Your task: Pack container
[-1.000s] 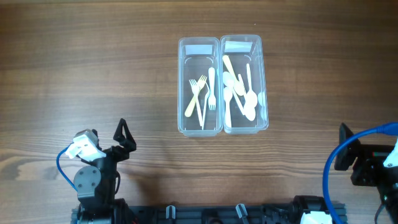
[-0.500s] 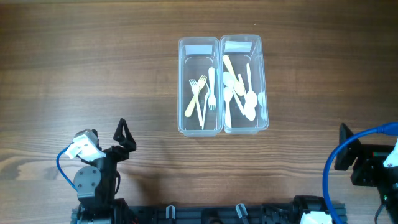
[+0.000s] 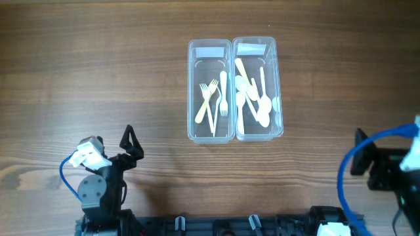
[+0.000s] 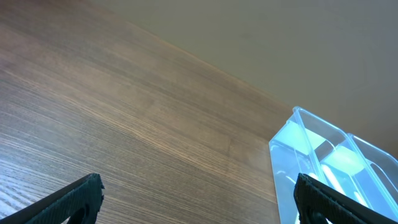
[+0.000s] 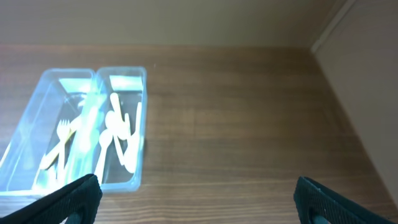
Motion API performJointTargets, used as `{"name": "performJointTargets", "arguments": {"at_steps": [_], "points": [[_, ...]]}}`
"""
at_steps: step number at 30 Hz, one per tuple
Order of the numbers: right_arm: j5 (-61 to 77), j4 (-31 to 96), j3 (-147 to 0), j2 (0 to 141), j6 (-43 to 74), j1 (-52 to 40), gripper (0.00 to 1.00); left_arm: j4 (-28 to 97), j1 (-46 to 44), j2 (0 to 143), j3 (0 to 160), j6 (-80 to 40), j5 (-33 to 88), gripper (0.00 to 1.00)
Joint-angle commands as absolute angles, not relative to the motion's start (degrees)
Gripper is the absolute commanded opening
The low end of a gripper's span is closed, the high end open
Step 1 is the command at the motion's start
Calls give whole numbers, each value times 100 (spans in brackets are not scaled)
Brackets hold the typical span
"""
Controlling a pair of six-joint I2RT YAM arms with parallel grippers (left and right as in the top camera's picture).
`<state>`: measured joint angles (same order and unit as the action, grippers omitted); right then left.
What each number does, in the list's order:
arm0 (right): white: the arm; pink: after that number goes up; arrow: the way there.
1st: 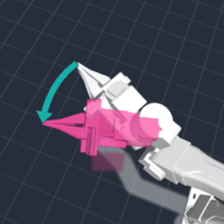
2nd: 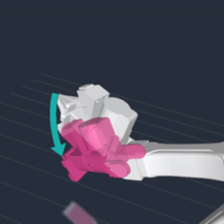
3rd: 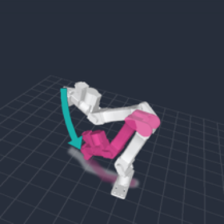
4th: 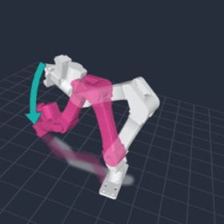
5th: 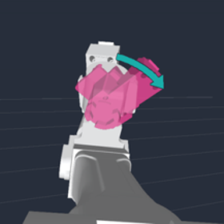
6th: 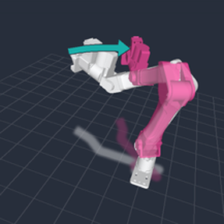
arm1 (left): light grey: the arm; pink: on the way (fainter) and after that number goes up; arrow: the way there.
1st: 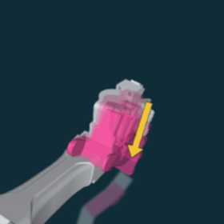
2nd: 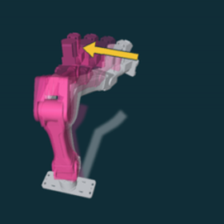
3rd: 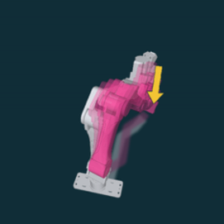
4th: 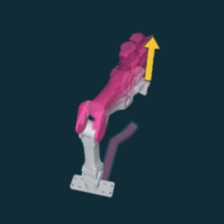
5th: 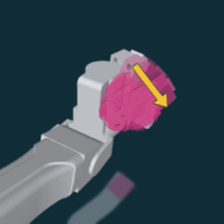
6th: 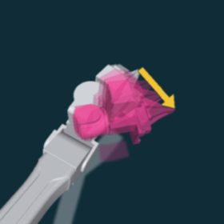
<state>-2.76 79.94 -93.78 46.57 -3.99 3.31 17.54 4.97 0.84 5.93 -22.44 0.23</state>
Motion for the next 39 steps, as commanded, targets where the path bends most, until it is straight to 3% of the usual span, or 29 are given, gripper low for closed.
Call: {"name": "performJointTargets", "arguments": {"at_steps": [1,9,16,25,39], "points": [[320,7242,-8901,5398,-294,314,100,1712,471,23,534,-2296,-32,100],[1387,3881,-6484,5109,-285,314,100,1715,471,23,534,-2298,-32,100],[1319,2418,-4099,3820,-298,314,100,1715,471,23,534,-2296,-32,100],[1682,1938,-1999,1949,-117,314,100,1715,471,23,534,-2296,-32,100],[1682,1887,-832,222,49,314,100,1712,471,23,534,-2296,-32,100]]}}
